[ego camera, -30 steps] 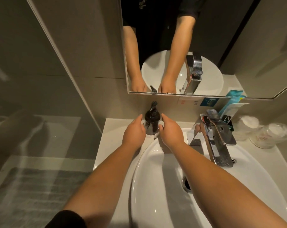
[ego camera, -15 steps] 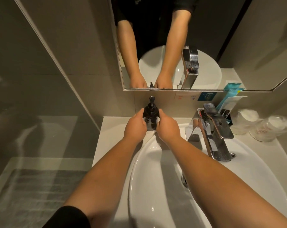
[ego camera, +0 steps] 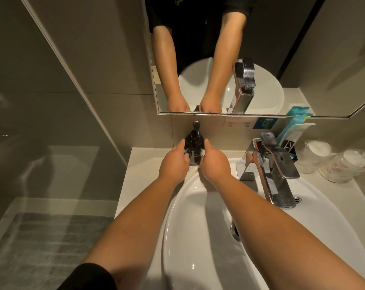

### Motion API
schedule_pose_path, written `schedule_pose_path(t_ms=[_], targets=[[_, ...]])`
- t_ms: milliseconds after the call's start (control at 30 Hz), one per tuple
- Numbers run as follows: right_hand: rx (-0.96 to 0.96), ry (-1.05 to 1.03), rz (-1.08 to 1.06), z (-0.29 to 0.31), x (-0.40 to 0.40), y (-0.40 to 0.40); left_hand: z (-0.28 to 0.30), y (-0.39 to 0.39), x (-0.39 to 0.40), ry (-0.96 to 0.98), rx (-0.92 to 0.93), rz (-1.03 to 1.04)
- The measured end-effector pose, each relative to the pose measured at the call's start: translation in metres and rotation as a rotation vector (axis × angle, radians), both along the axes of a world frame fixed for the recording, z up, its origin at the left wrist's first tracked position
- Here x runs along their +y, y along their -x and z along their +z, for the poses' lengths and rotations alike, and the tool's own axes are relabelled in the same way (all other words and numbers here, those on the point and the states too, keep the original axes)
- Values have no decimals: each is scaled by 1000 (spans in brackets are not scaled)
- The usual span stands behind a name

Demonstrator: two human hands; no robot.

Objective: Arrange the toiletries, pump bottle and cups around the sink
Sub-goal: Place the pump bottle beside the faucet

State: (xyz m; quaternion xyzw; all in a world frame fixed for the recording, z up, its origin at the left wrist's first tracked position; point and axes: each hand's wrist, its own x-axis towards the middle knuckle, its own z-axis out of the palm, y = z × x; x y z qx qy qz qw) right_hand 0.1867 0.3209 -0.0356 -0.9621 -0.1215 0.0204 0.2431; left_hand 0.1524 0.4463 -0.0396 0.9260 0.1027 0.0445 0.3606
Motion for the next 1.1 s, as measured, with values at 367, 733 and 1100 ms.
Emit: schedule_pose_path(t_ms=[367, 733, 1100], targets=[[-69, -45, -17, -6, -2, -4, -8, -2, 3, -8, -7, -17], [-71, -72, -40, -7, -1, -1, -14, 1, 2, -3, -22, 0], [-16, -86, -53, -3, -1, -1, -13, 0, 3, -41, -4, -5]])
